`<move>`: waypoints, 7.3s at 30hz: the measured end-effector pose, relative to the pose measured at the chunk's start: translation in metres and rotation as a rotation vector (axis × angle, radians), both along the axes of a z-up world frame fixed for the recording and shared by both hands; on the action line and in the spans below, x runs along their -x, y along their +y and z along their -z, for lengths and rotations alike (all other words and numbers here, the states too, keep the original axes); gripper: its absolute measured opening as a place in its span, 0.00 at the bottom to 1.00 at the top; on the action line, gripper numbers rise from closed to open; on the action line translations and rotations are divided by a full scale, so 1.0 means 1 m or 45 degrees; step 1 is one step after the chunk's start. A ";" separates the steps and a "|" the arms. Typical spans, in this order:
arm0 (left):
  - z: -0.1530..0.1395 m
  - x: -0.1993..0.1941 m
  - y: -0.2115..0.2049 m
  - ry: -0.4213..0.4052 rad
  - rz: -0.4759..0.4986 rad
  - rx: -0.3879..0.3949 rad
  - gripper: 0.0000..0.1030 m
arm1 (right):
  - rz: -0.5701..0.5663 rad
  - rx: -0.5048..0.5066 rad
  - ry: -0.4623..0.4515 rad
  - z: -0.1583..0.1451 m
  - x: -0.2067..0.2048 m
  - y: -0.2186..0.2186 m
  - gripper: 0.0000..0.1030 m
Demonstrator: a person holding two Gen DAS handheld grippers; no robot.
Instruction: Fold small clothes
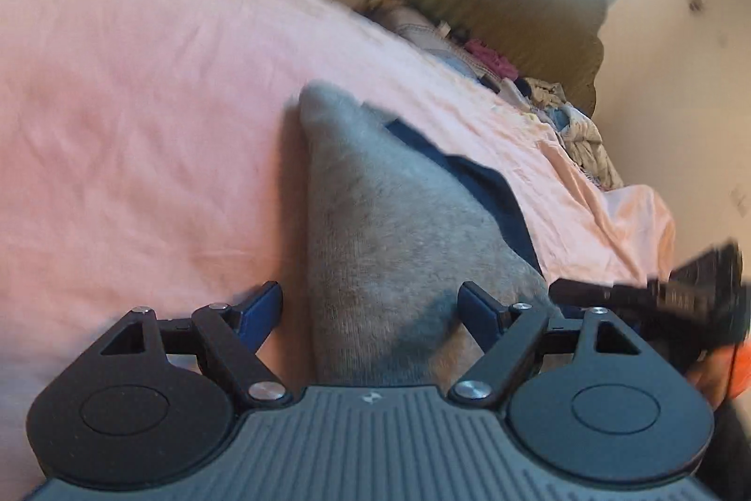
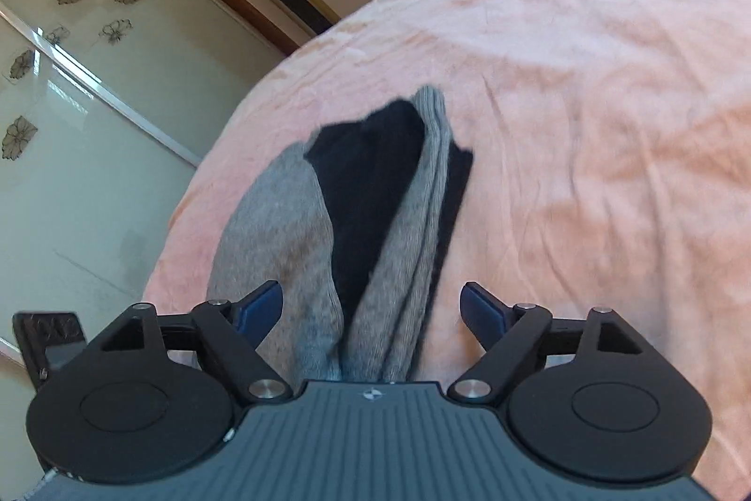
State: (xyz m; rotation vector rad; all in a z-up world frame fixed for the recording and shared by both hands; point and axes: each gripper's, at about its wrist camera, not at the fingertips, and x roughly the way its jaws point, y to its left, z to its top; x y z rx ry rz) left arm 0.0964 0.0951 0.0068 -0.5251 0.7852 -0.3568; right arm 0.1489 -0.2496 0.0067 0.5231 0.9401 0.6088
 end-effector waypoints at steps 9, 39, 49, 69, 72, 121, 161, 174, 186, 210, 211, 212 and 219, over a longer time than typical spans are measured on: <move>0.000 -0.008 -0.016 0.108 0.027 -0.039 0.42 | -0.030 0.113 -0.074 0.001 0.024 -0.011 0.18; -0.006 0.034 -0.013 0.141 0.067 -0.047 0.57 | 0.001 0.012 -0.076 -0.015 0.105 -0.022 0.84; 0.009 0.051 -0.013 0.248 0.054 0.120 0.13 | -0.160 0.176 -0.044 -0.008 0.089 0.015 0.19; 0.004 0.126 -0.018 -0.257 0.028 -0.295 0.67 | 0.046 0.097 -0.052 -0.031 -0.045 0.010 0.64; 0.003 0.126 -0.016 -0.256 0.049 -0.297 0.75 | -0.007 0.220 -0.077 -0.019 -0.058 0.034 0.11; -0.013 0.076 -0.073 -0.463 0.382 -0.566 0.87 | -0.064 0.044 0.010 -0.026 -0.025 0.059 0.65; -0.010 0.166 -0.060 -0.483 0.278 -0.893 0.17 | -0.120 0.175 -0.163 -0.045 0.118 -0.017 0.33; -0.005 0.159 -0.046 -0.395 0.163 -0.807 0.55 | -0.008 0.269 -0.054 -0.011 -0.031 0.016 0.20; -0.001 0.110 0.025 0.019 0.069 0.135 0.64 | -0.046 -0.211 0.138 0.006 0.047 -0.039 0.80; 0.002 0.101 -0.020 0.168 0.247 0.038 0.11 | -0.281 0.154 0.014 -0.001 0.092 -0.010 0.18; 0.006 0.105 -0.021 0.150 0.248 -0.009 0.11 | -0.280 0.133 0.010 0.004 0.096 -0.011 0.18; 0.006 0.108 -0.020 0.121 0.255 -0.011 0.13 | -0.272 0.115 -0.017 0.006 0.100 -0.013 0.18; -0.059 0.124 -0.019 -0.182 0.160 -0.254 0.53 | -0.043 0.012 -0.195 -0.048 0.077 -0.033 0.57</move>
